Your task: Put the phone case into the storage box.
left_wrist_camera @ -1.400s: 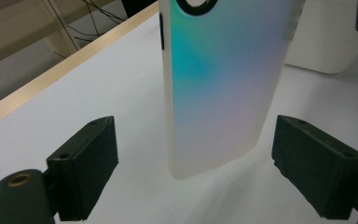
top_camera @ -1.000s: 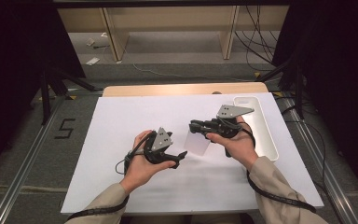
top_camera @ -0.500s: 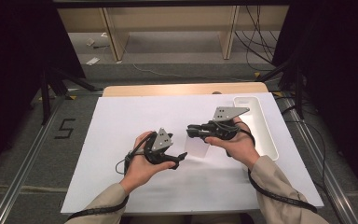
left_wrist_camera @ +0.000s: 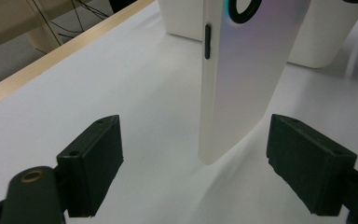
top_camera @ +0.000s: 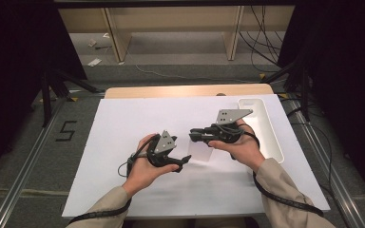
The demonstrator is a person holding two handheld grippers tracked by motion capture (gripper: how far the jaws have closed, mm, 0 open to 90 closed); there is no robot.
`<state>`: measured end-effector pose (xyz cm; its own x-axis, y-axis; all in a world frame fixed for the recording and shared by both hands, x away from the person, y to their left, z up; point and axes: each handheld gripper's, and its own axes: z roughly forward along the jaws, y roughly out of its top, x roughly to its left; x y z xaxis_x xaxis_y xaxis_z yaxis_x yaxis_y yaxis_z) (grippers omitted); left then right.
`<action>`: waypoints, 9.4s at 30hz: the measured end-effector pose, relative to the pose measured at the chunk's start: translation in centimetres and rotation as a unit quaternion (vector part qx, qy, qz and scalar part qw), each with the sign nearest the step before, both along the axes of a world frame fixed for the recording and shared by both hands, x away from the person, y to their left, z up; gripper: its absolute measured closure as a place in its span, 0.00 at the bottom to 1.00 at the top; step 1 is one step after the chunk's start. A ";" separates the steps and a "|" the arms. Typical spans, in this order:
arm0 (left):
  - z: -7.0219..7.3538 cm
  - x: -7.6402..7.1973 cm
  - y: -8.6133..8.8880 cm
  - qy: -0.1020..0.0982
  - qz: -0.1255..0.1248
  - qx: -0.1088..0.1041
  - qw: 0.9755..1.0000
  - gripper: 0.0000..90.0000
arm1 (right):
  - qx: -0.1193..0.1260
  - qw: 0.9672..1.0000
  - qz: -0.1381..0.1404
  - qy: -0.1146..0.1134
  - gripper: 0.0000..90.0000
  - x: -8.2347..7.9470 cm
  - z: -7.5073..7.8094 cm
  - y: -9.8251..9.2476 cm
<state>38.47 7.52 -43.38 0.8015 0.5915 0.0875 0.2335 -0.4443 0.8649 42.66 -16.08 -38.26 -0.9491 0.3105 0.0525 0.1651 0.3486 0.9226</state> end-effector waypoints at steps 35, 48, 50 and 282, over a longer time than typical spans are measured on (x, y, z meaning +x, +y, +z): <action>-1.4 0.3 -0.4 0.026 -0.049 0.003 0.998 0.31 | 0.001 0.998 0.056 0.004 0.89 -0.4 0.4 0.4; -1.8 0.4 -0.7 0.032 -0.067 0.009 0.997 0.40 | 0.002 0.998 0.061 0.006 0.89 -0.5 0.5 0.5; -1.8 0.4 -0.8 0.032 -0.073 0.008 0.997 0.43 | 0.002 0.998 0.062 0.007 0.89 -0.5 0.5 0.5; 0.5 -0.1 5.2 0.031 -0.016 -0.007 0.999 0.00 | 0.139 0.958 -0.249 -0.032 0.20 0.7 0.4 -3.0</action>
<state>38.38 12.73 -42.86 0.8241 0.5657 0.0288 0.2725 -0.4405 0.8554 43.40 -19.11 -37.84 -0.6916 0.7074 0.1458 0.1867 -0.0199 0.9822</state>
